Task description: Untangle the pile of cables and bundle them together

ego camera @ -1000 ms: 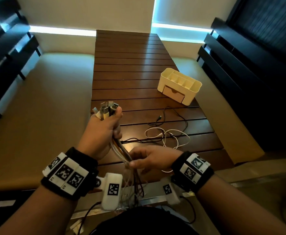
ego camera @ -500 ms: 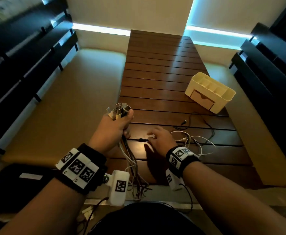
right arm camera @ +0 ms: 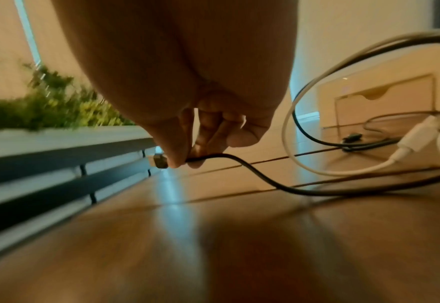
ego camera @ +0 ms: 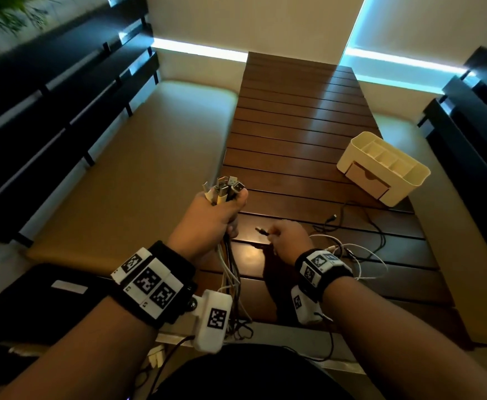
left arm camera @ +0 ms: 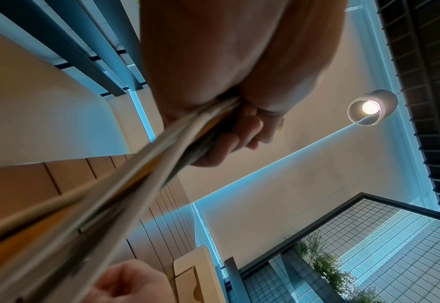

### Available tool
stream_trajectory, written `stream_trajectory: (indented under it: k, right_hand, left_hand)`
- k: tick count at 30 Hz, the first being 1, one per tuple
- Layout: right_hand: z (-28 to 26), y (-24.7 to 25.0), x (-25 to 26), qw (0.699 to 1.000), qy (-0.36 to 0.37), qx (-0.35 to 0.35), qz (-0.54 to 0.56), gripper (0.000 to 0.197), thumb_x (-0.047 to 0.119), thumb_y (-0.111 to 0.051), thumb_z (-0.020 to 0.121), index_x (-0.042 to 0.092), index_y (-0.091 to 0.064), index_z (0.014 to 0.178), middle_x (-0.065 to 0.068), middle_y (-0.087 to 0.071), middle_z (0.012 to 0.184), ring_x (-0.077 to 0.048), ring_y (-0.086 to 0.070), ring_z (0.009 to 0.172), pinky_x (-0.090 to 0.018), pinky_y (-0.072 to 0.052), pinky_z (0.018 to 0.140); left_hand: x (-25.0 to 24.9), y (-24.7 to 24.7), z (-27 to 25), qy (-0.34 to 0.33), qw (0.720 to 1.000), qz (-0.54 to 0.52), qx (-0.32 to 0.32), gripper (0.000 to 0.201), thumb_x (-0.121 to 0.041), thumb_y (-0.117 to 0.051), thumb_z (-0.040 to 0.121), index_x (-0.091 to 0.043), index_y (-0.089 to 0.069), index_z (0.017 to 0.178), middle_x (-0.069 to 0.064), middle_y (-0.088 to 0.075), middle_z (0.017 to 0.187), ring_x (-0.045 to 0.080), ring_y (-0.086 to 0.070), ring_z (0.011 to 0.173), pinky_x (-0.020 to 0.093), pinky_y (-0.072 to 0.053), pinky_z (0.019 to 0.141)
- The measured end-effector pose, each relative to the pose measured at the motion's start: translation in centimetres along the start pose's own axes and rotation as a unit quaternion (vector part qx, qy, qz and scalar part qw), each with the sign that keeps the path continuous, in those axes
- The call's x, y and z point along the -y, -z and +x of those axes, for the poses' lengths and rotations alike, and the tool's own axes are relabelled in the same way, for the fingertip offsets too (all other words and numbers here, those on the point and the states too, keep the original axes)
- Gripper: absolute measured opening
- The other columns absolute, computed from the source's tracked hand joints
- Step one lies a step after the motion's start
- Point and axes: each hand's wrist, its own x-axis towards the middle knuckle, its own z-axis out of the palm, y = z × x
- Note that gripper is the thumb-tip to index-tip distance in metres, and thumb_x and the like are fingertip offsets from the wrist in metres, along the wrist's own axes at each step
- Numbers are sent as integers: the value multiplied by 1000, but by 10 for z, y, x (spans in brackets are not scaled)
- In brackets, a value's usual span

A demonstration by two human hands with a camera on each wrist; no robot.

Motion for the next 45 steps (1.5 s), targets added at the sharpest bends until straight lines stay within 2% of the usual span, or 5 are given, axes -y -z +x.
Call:
stream_trajectory:
  k: [6,13,23,35,45]
  right_hand:
    - [-24,48,-6,959,-56,-96,260,5,21,-60,97,21,-64,100,5,-62,94,-4,-55,77,-13,-41,61]
    - [-59,129,7,885,35,-118,450,13,15,-58,97,23,-67,97,4,-70,98,-10,-64,85,-30,-53,79]
    - [-94,156,0,875,107,-87,464,16,13,-58,97,22,-70,100,-11,-70,104,-29,-66,97,-28,-57,74]
    - [-101,159,-4,878,174,-72,440,10,13,-62,94,19,-70,95,7,-70,81,-2,-66,76,-15,-51,68]
    - [-101,162,-12,898,183,-88,391,7,19,-64,94,24,-69,96,1,-70,88,-15,-66,83,-28,-58,76]
  left_hand:
    - [-5,-19,14,4,999,-37,-7,13,-19,-57,98,-10,-49,93,-4,-35,55,10,-34,46,25,-35,49]
    - [-10,-67,31,4,1000,-20,-16,13,-22,-60,97,-12,-54,92,-2,-44,61,11,-45,52,23,-45,51]
    - [-15,-116,27,-104,993,54,20,10,-24,-60,96,-17,-65,90,-9,-49,55,6,-44,48,22,-41,47]
    - [-8,-127,17,-169,980,105,18,23,-19,-61,94,-2,-62,109,-4,-64,80,-2,-60,66,14,-47,58]
    - [-5,-134,20,-162,981,107,-24,35,-38,-65,89,-6,-62,104,17,-67,95,31,-66,87,45,-57,74]
